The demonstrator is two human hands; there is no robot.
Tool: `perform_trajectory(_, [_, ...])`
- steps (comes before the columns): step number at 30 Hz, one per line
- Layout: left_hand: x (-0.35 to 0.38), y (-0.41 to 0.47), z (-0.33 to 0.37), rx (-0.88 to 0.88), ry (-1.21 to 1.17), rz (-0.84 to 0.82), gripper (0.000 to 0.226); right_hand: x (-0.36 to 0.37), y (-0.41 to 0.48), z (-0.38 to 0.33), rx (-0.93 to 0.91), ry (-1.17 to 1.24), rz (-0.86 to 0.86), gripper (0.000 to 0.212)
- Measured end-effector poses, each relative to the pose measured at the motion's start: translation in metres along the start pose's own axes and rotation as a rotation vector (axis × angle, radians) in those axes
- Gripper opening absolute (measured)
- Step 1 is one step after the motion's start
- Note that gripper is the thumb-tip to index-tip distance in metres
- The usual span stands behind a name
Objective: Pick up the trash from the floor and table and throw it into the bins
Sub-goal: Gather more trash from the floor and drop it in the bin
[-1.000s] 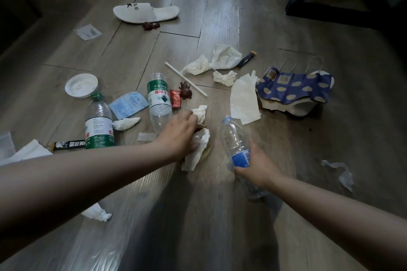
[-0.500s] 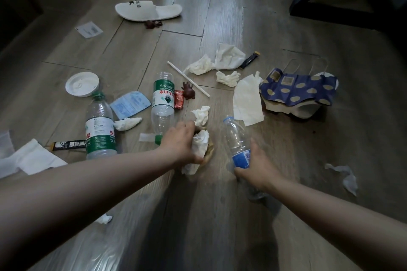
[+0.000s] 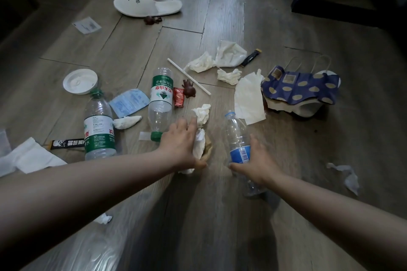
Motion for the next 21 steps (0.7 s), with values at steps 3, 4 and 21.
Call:
perform_trajectory(3, [0.007,0.0,0.0,-0.031,0.013,-0.042,0.127,0.0,0.0,-0.001,-0.002,0.016,0.011,0.11])
perform_trajectory(4, [0.008,0.0,-0.001,-0.035,0.009,-0.05,0.126,0.0,0.0,-0.001,0.002,0.018,0.015,0.11])
perform_trajectory(21, [-0.005,-0.014,-0.007,-0.046,-0.131,-0.081,0.108,0.0,-0.009,0.006,0.058,0.078,-0.001,0.101])
Point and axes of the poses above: each hand's wrist, its own y-axis towards the middle knuckle, its own x-axis out of the palm, z = x × y, the point moved 6 cm from there along y, towards the middle knuckle, and after that the axes turned 3 degrees about -z, right-handed, at the moved point
